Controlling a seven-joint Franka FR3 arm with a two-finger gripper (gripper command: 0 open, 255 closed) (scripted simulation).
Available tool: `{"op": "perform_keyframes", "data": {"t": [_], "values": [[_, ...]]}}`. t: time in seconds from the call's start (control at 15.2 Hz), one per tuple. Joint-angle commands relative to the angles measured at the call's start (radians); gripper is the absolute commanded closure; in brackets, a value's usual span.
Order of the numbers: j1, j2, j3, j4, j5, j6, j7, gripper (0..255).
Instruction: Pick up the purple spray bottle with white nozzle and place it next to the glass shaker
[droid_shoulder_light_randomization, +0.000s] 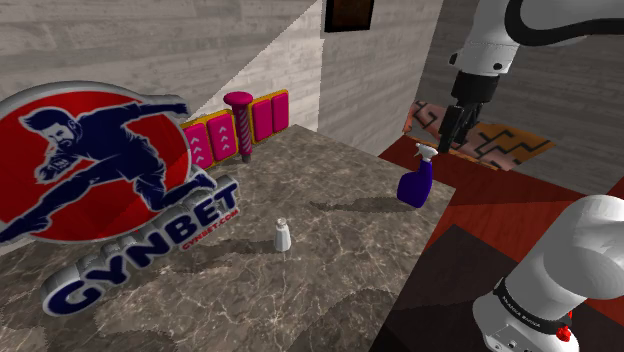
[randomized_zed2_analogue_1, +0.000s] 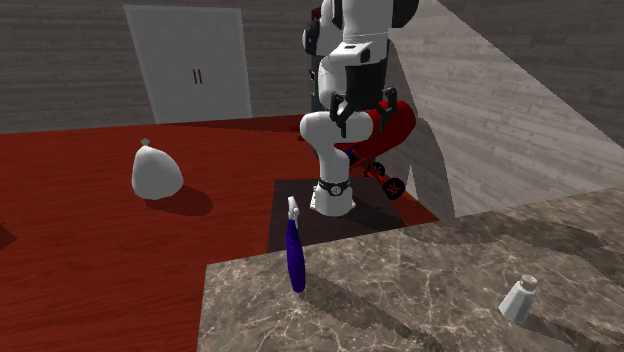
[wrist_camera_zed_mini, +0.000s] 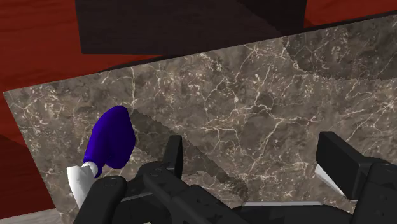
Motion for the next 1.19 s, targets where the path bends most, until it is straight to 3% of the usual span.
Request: {"op": "perform_keyframes", "data": {"t": [0.0, 0.53, 1.12], "values": [[0.0, 0.0, 0.0, 0.0, 0.0, 0.0, 0.0, 0], [-0.056, 0.151, -0.124, -0.026, -0.113, 0.189, -0.156, 0], [-0.098, 0.399, -0.258, 0.041, -0.181, 0.396, -0.319, 0]]}}
